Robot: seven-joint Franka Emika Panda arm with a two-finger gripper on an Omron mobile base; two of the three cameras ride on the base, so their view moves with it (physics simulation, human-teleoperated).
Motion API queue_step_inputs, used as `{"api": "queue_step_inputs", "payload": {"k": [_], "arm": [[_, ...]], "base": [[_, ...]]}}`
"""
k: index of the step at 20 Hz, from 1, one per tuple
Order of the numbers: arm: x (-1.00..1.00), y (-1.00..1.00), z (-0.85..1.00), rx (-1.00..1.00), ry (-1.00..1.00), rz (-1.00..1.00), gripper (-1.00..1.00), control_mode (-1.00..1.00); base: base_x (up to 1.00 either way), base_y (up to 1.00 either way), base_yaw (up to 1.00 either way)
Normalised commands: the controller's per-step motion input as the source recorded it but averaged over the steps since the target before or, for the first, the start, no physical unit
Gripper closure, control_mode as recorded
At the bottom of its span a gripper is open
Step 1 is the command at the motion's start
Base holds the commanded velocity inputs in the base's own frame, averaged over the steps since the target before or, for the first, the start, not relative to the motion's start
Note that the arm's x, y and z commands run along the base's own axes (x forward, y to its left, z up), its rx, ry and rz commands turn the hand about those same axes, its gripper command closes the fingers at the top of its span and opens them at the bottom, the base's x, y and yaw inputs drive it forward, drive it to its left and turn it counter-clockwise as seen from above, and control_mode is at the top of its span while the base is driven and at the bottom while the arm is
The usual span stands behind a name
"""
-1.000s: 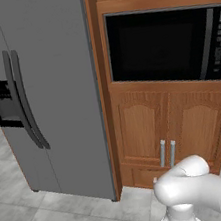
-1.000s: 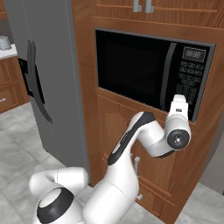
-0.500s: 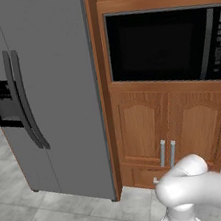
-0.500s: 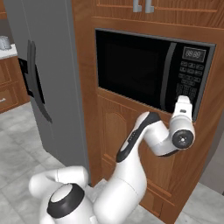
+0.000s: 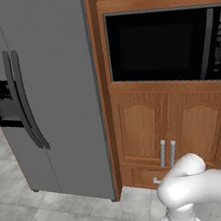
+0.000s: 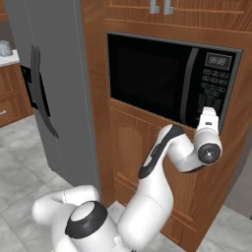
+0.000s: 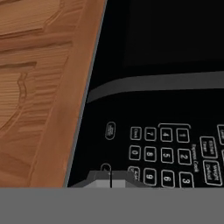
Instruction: Place the bowl containing the potato and mushroom in the microwave. Close the microwave door and press the start button to microwave the meal.
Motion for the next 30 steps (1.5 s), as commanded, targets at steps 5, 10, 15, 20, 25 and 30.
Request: {"api": "queue_step_inputs", "payload": {"k": [5, 10, 15, 20, 25, 30], "arm": [[0.30, -0.02, -0.10, 0.00, 0.00, 0.00, 1.00, -1.00], [0.24, -0.12, -0.02, 0.00, 0.00, 0.00, 1.00, -1.00], [0.15, -0.18, -0.04, 0.00, 0.00, 0.00, 1.00, -1.00], [0.16, -0.11, -0.15, 0.00, 0.00, 0.00, 1.00, -1.00], [0.26, -0.10, -0.09, 0.00, 0.00, 0.00, 1.00, -1.00], [0.28, -0.12, -0.09, 0.00, 0.00, -0.01, 1.00, -1.00]], "base": [[0.00, 0.00, 0.00], [0.00, 0.00, 0.00], [0.00, 0.00, 0.00], [0.00, 0.00, 0.00], [0.00, 0.00, 0.00], [0.00, 0.00, 0.00]]}}
